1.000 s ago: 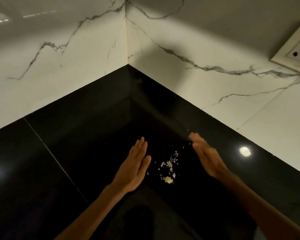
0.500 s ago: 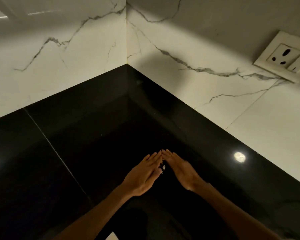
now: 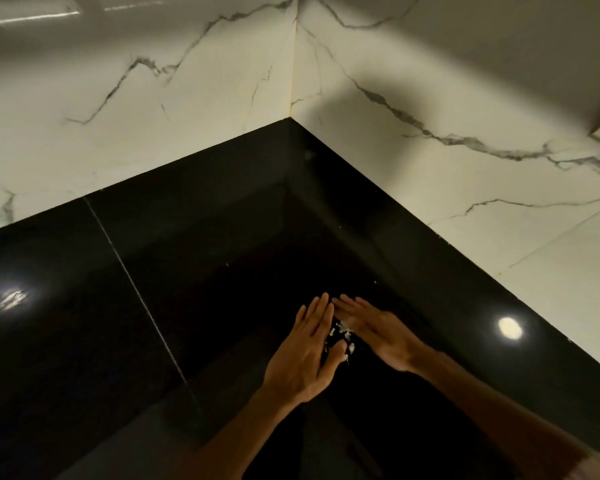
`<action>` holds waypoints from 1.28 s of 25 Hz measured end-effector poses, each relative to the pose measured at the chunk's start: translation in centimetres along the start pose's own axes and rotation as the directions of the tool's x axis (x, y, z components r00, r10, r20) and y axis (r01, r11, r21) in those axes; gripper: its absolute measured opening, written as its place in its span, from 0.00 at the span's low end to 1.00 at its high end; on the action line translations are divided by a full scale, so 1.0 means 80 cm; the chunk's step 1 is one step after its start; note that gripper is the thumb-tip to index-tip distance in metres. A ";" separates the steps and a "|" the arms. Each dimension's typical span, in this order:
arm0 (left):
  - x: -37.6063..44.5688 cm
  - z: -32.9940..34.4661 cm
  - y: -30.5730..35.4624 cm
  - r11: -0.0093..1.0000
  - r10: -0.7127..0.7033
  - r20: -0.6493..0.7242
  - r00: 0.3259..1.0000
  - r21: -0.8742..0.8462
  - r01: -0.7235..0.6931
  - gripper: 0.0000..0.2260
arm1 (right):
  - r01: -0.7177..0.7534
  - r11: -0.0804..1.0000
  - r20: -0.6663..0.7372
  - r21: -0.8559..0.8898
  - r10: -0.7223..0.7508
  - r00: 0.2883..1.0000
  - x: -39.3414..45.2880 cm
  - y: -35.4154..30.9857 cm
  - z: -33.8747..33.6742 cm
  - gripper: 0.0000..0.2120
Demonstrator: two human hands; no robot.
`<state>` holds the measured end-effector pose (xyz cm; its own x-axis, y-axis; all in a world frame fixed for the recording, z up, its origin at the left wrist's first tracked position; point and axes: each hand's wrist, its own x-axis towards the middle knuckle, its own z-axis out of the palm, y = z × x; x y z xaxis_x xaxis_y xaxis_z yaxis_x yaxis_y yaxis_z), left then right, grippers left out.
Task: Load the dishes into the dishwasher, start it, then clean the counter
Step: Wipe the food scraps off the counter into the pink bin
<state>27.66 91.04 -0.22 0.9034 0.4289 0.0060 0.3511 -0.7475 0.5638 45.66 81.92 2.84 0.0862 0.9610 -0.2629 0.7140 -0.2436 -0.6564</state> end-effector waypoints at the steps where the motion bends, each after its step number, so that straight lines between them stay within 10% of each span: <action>1: 0.001 0.000 0.000 1.000 0.002 -0.006 1.000 0.001 -0.002 0.30 | -0.026 0.984 -0.054 0.179 0.036 0.998 0.008 0.001 -0.014 0.20; 5: 0.000 0.005 -0.004 1.000 0.005 -0.001 1.000 -0.005 -0.005 0.30 | -0.211 0.953 -0.464 0.217 0.290 0.837 0.106 0.044 -0.102 0.22; 9: 0.008 0.009 -0.010 0.997 -0.077 -0.080 0.994 -0.010 0.076 0.33 | -0.213 0.903 -0.247 -0.374 0.124 0.961 0.135 0.055 -0.060 0.26; 14: 0.004 0.002 -0.003 0.979 -0.104 -0.074 0.992 -0.183 0.089 0.33 | 0.075 0.973 -0.022 -0.220 -0.082 0.996 -0.001 -0.017 0.033 0.24; 16: 0.005 -0.014 -0.026 0.973 -0.107 -0.117 0.987 -0.216 0.080 0.34 | -0.027 1.000 -0.151 0.004 0.027 0.988 -0.034 -0.027 0.033 0.23; 19: 0.019 -0.076 -0.120 0.963 -0.268 -0.370 0.889 -0.109 0.245 0.36 | -0.280 0.946 -0.510 0.166 0.325 0.797 -0.065 0.001 0.022 0.28; 22: 0.033 -0.138 -0.196 0.870 -0.434 -0.187 0.881 0.167 0.464 0.36 | -0.495 0.854 -0.465 -0.160 0.378 0.801 -0.048 0.017 0.041 0.33; 28: 0.025 -0.029 -0.055 0.955 0.062 0.152 0.986 0.279 -0.103 0.27 | -0.252 0.882 -0.270 -0.397 0.150 0.951 0.001 -0.014 0.070 0.28; 32: -0.025 0.000 -0.018 0.958 0.056 0.152 0.987 0.270 -0.095 0.26 | -0.187 0.912 -0.226 -0.365 0.108 0.968 -0.031 -0.031 0.100 0.28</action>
<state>25.32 91.28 -1.02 0.9484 0.3047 -0.0881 0.3167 -0.8940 0.3170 38.12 79.10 -0.51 0.3177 0.9337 -0.1651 0.8885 -0.3539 -0.2919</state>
